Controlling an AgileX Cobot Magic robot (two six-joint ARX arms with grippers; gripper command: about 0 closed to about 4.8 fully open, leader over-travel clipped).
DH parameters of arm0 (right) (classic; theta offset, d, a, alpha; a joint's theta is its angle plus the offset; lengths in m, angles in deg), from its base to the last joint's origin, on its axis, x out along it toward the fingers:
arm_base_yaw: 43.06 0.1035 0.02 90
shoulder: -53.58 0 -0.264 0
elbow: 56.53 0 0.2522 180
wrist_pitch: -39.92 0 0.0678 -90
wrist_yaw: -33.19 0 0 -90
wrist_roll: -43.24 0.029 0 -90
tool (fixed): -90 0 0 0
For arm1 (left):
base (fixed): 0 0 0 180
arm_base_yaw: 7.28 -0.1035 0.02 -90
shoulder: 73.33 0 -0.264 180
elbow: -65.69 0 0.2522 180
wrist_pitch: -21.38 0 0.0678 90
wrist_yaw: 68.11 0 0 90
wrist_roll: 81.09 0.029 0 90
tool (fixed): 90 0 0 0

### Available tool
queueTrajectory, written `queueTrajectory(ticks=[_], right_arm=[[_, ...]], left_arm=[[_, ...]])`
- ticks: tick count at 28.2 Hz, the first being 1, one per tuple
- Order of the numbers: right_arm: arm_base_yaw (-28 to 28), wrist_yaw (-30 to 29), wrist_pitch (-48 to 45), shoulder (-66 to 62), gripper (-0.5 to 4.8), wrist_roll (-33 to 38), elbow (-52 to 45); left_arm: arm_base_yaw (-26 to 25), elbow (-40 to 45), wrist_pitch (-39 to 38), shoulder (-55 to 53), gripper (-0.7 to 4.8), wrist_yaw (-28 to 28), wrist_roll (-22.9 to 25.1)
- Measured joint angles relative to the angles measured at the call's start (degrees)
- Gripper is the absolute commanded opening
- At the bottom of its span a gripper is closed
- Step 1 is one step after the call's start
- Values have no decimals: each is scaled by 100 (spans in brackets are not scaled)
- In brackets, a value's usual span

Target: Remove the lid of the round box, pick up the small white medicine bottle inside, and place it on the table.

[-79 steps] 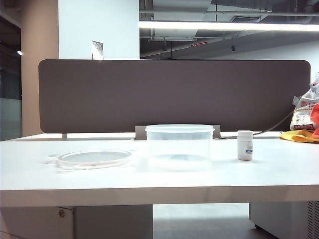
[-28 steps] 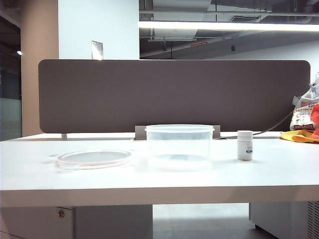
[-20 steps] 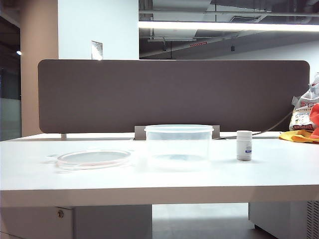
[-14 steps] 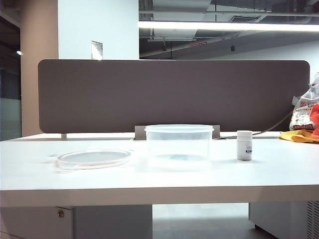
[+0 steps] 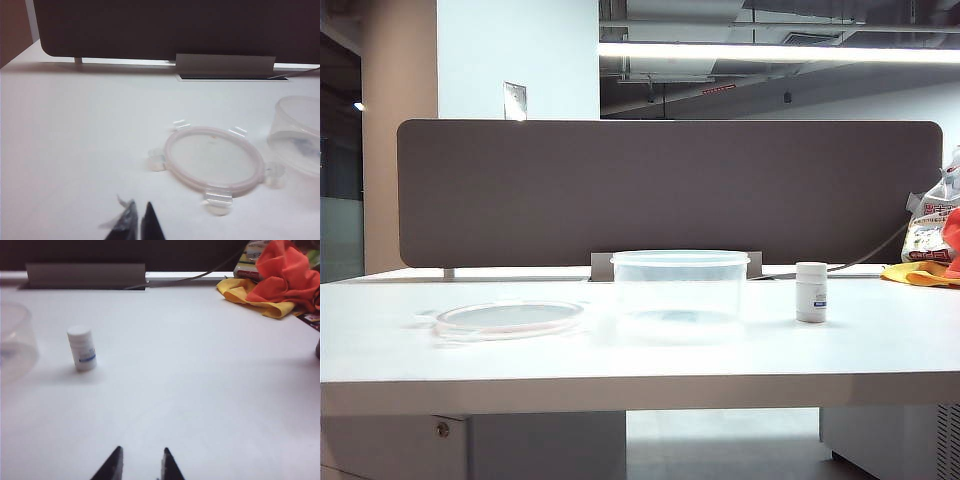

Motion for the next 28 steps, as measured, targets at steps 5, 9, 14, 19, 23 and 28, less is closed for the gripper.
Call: queueTrajectory(ticks=[5, 9, 14, 19, 23, 28], right_arm=[[-2, 28, 55, 0, 103, -162, 0], [-2, 22, 59, 0, 103, -149, 0], [-7, 22, 55, 0, 103, -146, 0], [-7, 22, 55, 0, 103, -146, 0], [-7, 22, 55, 0, 103, -146, 0], [-7, 22, 55, 0, 103, -146, 0]], left_arm=[[0, 0, 0, 0, 22, 0, 0], [0, 0, 0, 0, 22, 0, 0], [-2, 0, 0, 0, 21, -2, 0], [-2, 0, 0, 0, 22, 0, 0], [-2, -2, 0, 0, 22, 0, 0], [-2, 0, 0, 0, 21, 0, 0]])
